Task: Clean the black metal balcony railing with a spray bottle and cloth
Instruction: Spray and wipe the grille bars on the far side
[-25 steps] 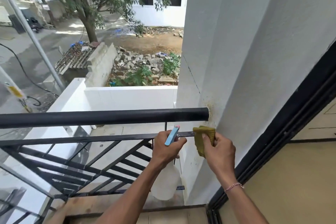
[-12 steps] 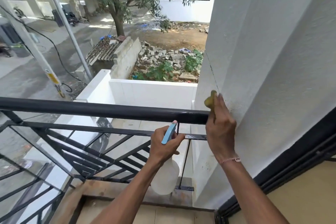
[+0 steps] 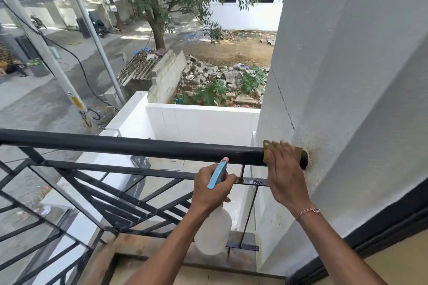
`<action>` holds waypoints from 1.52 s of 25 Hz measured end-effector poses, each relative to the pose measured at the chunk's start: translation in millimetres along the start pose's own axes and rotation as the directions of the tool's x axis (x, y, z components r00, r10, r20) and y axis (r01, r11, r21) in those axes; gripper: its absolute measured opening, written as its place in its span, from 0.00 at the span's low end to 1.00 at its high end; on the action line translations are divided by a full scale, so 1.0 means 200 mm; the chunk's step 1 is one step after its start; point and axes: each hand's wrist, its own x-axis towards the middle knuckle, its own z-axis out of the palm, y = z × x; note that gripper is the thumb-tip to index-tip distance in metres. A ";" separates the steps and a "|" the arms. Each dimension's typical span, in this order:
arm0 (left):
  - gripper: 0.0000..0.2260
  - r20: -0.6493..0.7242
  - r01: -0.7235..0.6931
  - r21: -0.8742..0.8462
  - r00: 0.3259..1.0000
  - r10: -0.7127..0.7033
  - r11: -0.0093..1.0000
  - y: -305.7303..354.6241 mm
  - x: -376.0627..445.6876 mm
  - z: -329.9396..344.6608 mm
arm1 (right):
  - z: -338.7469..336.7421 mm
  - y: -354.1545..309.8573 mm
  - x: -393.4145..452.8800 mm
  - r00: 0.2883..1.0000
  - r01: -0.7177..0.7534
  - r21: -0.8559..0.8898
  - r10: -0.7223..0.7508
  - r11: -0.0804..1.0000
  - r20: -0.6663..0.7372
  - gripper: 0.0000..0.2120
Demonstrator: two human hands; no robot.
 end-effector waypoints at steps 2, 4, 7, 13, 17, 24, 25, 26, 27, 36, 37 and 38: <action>0.11 -0.029 0.015 -0.014 0.999 -0.015 1.000 0.00 0.01 -0.06 | 0.03 -0.08 0.05 0.996 0.049 0.069 -0.044 0.996 -0.073 0.16; 0.10 -0.054 0.047 -0.037 0.997 -0.049 0.998 -0.02 0.03 -0.13 | 0.09 -0.18 0.07 0.989 0.117 -0.067 -0.122 0.991 -0.084 0.14; 0.10 -0.076 0.064 -0.045 0.995 -0.067 0.997 -0.06 0.06 -0.23 | 0.18 -0.33 0.11 0.980 0.191 -0.218 -0.199 0.957 -0.015 0.19; 0.07 -0.130 0.033 -0.121 0.990 -0.049 0.992 -0.09 0.11 -0.35 | 0.33 -0.70 0.21 0.900 0.407 -0.177 -0.361 0.896 0.244 0.27; 0.06 -0.116 -0.011 -0.080 0.993 0.001 0.997 -0.08 0.14 -0.35 | 0.31 -0.63 0.19 0.882 0.465 -0.183 -0.435 0.866 0.181 0.28; 0.06 -0.047 -0.020 -0.075 0.999 0.016 0.997 -0.11 0.15 -0.32 | 0.10 -0.16 0.05 0.916 0.402 -0.318 -0.371 0.859 0.155 0.35; 0.06 -0.039 -0.015 -0.075 0.999 0.012 0.997 -0.11 0.15 -0.31 | 0.05 -0.08 0.03 0.928 0.371 -0.346 -0.338 0.862 0.155 0.37; 0.06 -0.032 -0.008 -0.082 0.999 0.005 0.997 -0.11 0.14 -0.30 | 0.01 -0.01 0.02 0.942 0.334 -0.370 -0.297 0.867 0.154 0.38; 0.07 -0.026 -0.001 -0.091 1.000 -0.001 0.996 -0.11 0.14 -0.29 | -0.04 0.05 0.00 0.957 0.289 -0.385 -0.248 0.876 0.153 0.37; 0.06 -0.026 0.031 -0.140 0.999 -0.035 0.990 -0.16 0.06 -0.30 | 0.03 -0.09 -0.03 0.997 -0.018 -0.341 0.042 0.940 0.062 0.25; 0.05 -0.031 0.029 -0.135 0.999 -0.033 0.990 -0.17 0.06 -0.32 | 0.04 -0.14 -0.01 0.996 0.013 -0.314 0.014 0.949 0.083 0.27; 0.05 -0.036 0.023 -0.131 0.999 -0.028 0.991 -0.18 0.05 -0.33 | 0.06 -0.20 0.02 0.994 0.044 -0.275 -0.016 0.961 0.104 0.27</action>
